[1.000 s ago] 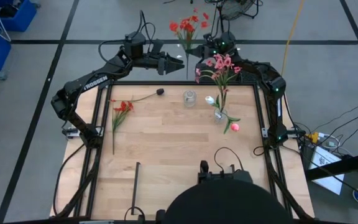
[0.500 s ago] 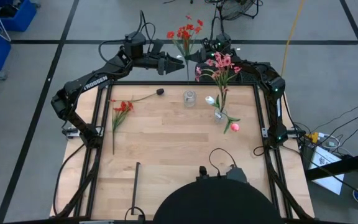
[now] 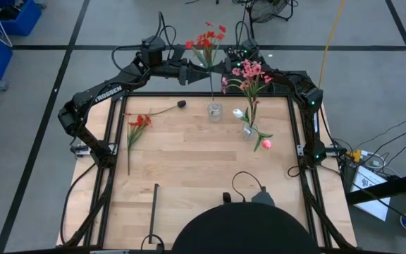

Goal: Pick and place flowers into a vace then onto a shelf
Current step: Put the right red flowers into the left transparent vase

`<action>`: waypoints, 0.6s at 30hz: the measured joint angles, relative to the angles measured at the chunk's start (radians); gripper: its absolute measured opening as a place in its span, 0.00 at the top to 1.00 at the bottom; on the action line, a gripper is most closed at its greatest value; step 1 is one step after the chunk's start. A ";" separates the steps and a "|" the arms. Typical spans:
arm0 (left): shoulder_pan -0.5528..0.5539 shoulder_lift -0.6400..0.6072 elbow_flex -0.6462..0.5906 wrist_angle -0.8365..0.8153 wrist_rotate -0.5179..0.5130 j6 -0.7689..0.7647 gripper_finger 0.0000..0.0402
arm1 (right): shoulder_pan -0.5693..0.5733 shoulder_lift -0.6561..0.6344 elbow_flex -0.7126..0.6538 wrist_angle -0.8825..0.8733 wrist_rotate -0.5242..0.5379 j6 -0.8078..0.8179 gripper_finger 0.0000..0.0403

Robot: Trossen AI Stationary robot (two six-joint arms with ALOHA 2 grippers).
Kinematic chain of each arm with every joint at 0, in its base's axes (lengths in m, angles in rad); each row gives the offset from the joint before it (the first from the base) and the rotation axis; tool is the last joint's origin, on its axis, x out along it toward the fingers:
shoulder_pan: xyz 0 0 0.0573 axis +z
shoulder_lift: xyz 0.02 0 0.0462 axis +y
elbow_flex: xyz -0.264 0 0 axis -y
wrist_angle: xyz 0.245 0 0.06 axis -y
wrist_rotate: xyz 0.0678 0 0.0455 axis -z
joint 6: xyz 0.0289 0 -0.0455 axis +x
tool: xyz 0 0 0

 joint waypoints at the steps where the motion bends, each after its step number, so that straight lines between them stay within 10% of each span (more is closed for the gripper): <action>1: 0.000 0.000 0.000 0.000 0.000 0.000 0.13 | 0.000 0.000 0.000 0.000 0.000 -0.003 1.00; 18: 0.000 0.000 0.000 0.000 0.000 -0.007 0.13 | 0.006 -0.042 0.000 -0.118 0.007 -0.075 1.00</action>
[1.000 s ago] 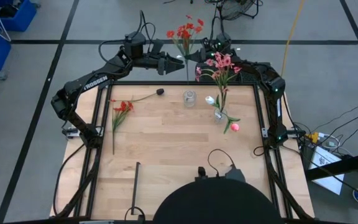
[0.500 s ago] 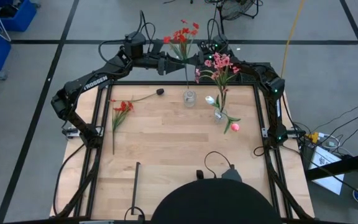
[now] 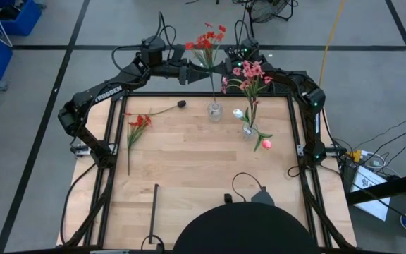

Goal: Pick and place flowers into a vace then onto a shelf
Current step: Put the right red flowers into the left transparent vase

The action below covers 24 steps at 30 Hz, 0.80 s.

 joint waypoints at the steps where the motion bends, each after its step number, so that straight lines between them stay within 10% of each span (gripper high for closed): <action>1: 0.000 0.000 0.000 0.002 0.000 -0.003 0.12 | 0.000 -0.001 0.000 0.001 -0.001 0.010 1.00; 24: -0.001 0.000 0.000 0.004 0.000 -0.004 0.12 | 0.042 -0.023 0.000 -0.124 0.056 -0.266 1.00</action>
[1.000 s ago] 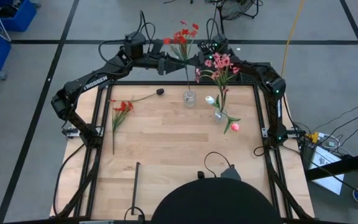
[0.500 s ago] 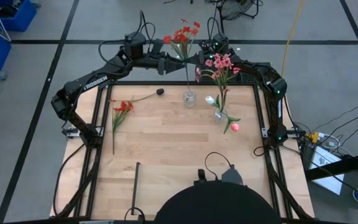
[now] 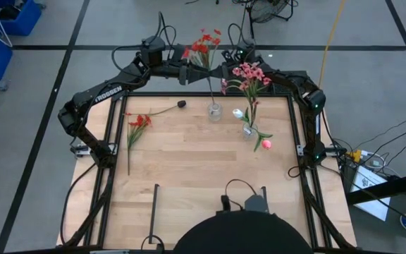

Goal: Pick and place flowers into a vace then onto a shelf
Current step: Put the right red flowers into the left transparent vase

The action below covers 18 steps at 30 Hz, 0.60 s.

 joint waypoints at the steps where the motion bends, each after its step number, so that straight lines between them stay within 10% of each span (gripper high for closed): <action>1: 0.000 0.000 0.000 0.000 0.000 0.002 0.12 | 0.003 0.000 0.000 -0.008 0.004 -0.005 1.00; 18: 0.000 0.000 0.000 0.000 0.000 0.004 0.12 | 0.015 -0.012 0.000 -0.071 0.049 -0.102 1.00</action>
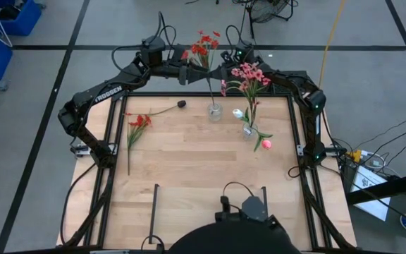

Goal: Pick and place flowers into a vace then onto a shelf
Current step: Put the right red flowers into the left transparent vase

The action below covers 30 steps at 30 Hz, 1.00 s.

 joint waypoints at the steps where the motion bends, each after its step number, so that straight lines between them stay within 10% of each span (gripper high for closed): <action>1: 0.000 0.000 0.000 0.000 0.000 -0.001 0.13 | 0.002 -0.001 0.000 -0.004 -0.002 -0.001 1.00; 30: 0.000 0.000 0.000 0.000 0.000 -0.004 0.12 | -0.009 -0.006 0.000 0.253 -0.007 0.128 1.00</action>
